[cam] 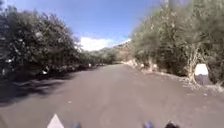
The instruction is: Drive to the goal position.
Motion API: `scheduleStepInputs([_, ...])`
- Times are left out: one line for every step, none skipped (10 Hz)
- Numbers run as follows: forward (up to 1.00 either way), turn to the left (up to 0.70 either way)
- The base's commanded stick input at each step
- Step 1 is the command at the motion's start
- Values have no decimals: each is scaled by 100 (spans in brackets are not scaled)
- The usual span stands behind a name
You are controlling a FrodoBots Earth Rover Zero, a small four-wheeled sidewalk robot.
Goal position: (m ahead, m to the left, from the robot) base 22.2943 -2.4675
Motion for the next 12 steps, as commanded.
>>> scheduleStepInputs([50,0])
scheduleStepInputs([50,0])
scheduleStepInputs([50,0])
scheduleStepInputs([50,0])
scheduleStepInputs([50,0])
scheduleStepInputs([50,0])
scheduleStepInputs([50,0])
scheduleStepInputs([50,0])
scheduleStepInputs([50,0])
scheduleStepInputs([50,0])
scheduleStepInputs([50,0])
scheduleStepInputs([50,0])
